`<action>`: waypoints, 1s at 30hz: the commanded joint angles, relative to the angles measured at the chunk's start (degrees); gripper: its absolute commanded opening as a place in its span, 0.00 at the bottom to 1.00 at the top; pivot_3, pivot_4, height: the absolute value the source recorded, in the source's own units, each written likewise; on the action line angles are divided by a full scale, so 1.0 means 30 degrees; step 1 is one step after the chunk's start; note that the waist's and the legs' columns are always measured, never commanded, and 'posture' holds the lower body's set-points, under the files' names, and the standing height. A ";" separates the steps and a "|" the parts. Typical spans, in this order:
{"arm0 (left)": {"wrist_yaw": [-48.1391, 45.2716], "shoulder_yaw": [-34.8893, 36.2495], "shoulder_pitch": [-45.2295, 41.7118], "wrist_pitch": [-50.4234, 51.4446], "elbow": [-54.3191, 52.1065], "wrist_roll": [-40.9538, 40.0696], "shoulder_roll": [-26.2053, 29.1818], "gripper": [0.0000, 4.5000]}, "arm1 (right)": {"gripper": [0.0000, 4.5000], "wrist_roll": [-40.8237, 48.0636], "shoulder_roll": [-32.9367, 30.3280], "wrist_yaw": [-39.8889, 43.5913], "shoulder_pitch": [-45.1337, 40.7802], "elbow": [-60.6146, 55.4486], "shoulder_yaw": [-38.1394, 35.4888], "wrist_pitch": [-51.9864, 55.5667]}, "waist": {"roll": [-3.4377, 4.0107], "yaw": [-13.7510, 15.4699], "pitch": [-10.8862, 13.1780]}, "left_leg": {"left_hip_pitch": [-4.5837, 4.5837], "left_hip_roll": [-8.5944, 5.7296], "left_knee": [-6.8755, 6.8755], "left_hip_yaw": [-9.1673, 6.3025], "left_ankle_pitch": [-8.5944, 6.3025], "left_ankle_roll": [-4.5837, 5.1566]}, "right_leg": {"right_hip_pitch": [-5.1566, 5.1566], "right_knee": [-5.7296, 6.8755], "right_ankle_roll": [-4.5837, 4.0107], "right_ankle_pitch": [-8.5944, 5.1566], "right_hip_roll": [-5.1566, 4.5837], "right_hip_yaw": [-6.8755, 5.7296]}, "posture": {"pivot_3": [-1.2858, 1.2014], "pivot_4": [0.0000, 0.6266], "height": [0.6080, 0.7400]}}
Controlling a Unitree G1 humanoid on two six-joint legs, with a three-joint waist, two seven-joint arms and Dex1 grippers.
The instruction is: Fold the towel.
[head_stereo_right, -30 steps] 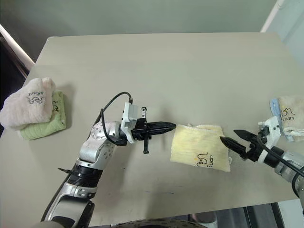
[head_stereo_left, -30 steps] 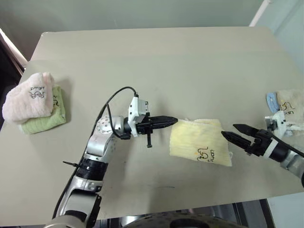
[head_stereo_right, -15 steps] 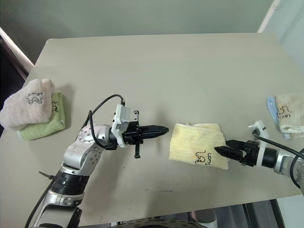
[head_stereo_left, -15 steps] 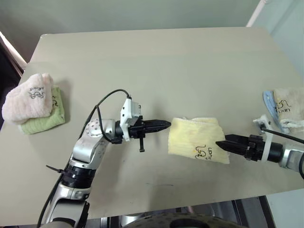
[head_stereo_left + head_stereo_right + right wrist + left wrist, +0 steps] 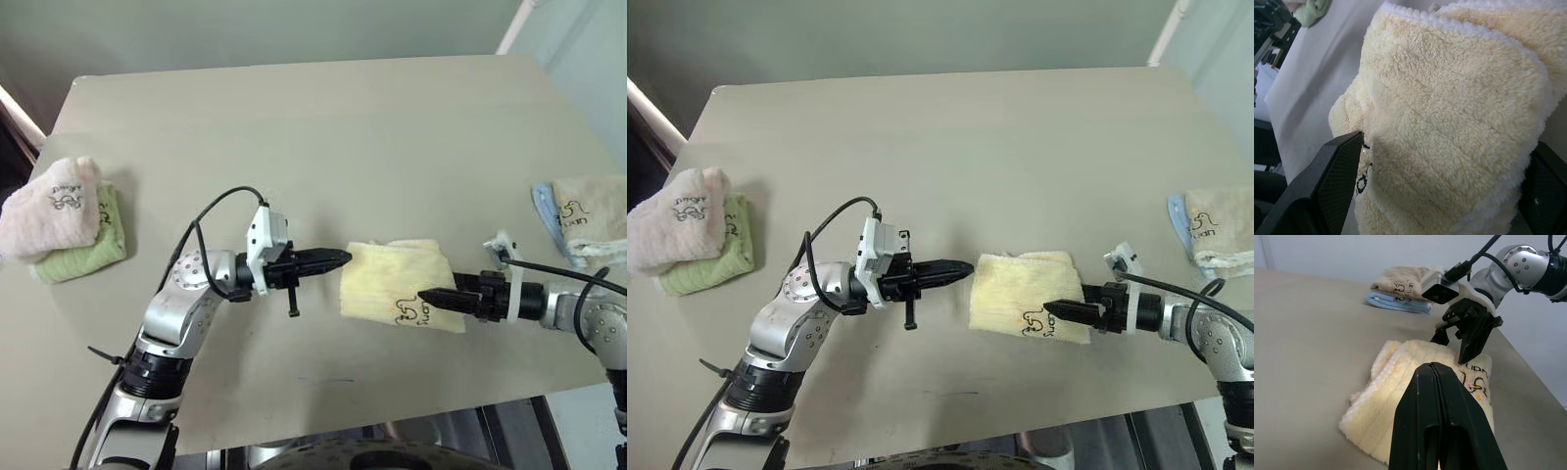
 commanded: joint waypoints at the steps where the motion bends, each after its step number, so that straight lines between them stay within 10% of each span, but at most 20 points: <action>1: 0.0160 0.0213 0.0002 -0.0330 -0.0307 -0.0112 -0.0189 0.00 | 0.86 -0.0300 0.0172 0.0809 -0.0214 0.0340 0.0808 0.0085 | 0.0000 -0.0002 0.0000 | 0.0000 0.0003 0.0000 -0.0001 0.0001 -0.0001 | -0.0001 0.0006 -0.0005 -0.0001 0.0002 -0.0001 | 0.52 0.24 1.00; 13: -0.0464 -0.0061 0.0356 -0.2198 0.1431 0.0771 -0.0395 0.00 | 0.00 -0.0810 0.0237 0.0910 -0.0422 0.1055 0.0174 -0.0468 | 0.0001 0.0010 0.0001 | -0.0008 -0.0005 0.0002 -0.0001 0.0023 -0.0042 | 0.0001 0.0010 -0.0034 -0.0018 -0.0008 -0.0002 | 0.52 0.24 1.00; 30: -0.0736 0.0598 -0.0456 -0.2528 0.3857 0.0484 -0.1052 0.00 | 0.00 0.1278 0.1438 -0.0894 -0.0811 -0.0908 -0.2852 0.0496 | 0.0003 0.0010 0.0001 | -0.0010 -0.0006 0.0005 -0.0001 0.0014 -0.0021 | -0.0005 0.0016 -0.0049 -0.0020 -0.0007 -0.0003 | 0.52 0.24 1.00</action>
